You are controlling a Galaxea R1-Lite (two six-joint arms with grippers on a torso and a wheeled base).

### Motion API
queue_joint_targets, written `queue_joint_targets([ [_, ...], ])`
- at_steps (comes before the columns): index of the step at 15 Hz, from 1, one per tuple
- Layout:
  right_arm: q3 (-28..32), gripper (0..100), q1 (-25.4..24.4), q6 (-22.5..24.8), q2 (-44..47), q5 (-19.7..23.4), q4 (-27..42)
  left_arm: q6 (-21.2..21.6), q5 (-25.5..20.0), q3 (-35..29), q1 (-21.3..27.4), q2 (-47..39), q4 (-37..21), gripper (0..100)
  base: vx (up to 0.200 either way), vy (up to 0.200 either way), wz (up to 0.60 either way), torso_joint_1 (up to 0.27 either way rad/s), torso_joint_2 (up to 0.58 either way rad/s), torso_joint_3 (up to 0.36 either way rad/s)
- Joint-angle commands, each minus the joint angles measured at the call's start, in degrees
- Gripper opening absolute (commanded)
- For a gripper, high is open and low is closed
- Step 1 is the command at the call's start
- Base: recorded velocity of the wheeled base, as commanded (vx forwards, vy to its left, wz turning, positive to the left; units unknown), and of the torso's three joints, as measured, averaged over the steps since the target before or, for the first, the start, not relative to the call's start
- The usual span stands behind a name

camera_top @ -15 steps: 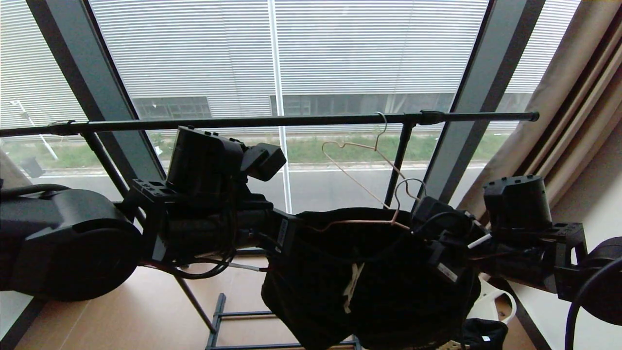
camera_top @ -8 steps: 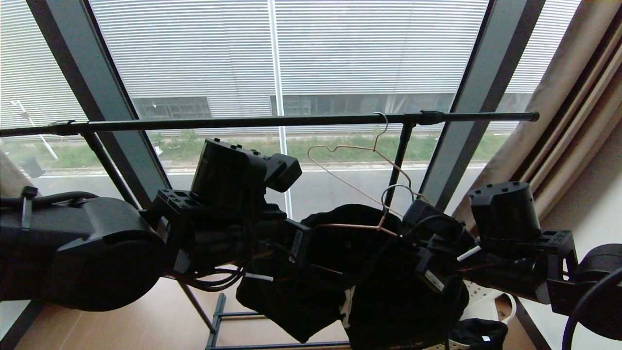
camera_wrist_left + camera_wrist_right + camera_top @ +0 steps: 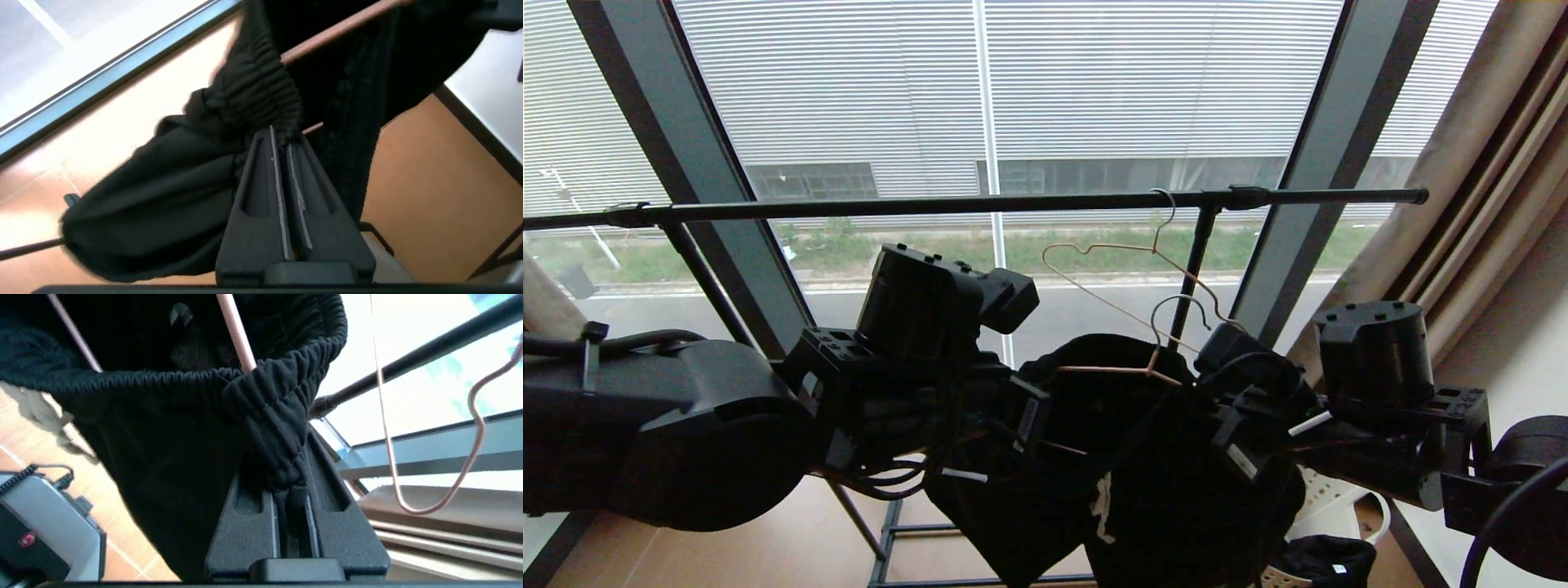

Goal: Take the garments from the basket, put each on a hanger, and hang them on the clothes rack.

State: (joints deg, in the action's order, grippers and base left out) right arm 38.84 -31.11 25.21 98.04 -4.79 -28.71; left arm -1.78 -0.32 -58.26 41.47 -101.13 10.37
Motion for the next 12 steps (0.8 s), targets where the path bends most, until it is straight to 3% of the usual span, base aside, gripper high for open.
queue_joint_targets([
  [1, -0.1, 0, 0.0, 0.0, 0.4, 0.2, -0.2, 0.5, 0.0, 0.5, -0.1, 0.1, 0.1, 0, 0.0, 0.0, 0.0, 0.0, 0.0, 0.0],
  [8, 0.2, 0, 0.0, -3.1, 0.7, 1.9, -3.2, 4.8, 0.0, 2.0, 0.0, 1.5, 0.3, 0, 0.0, 0.0, 0.0, 0.0, 0.0, 0.0],
  [12, 1.0, 0, -0.4, -7.2, 0.8, 2.6, -3.8, 6.5, -0.2, 3.3, 0.0, 2.6, 0.3, 0, 0.0, 0.0, 0.0, 0.0, 0.0, 0.0],
])
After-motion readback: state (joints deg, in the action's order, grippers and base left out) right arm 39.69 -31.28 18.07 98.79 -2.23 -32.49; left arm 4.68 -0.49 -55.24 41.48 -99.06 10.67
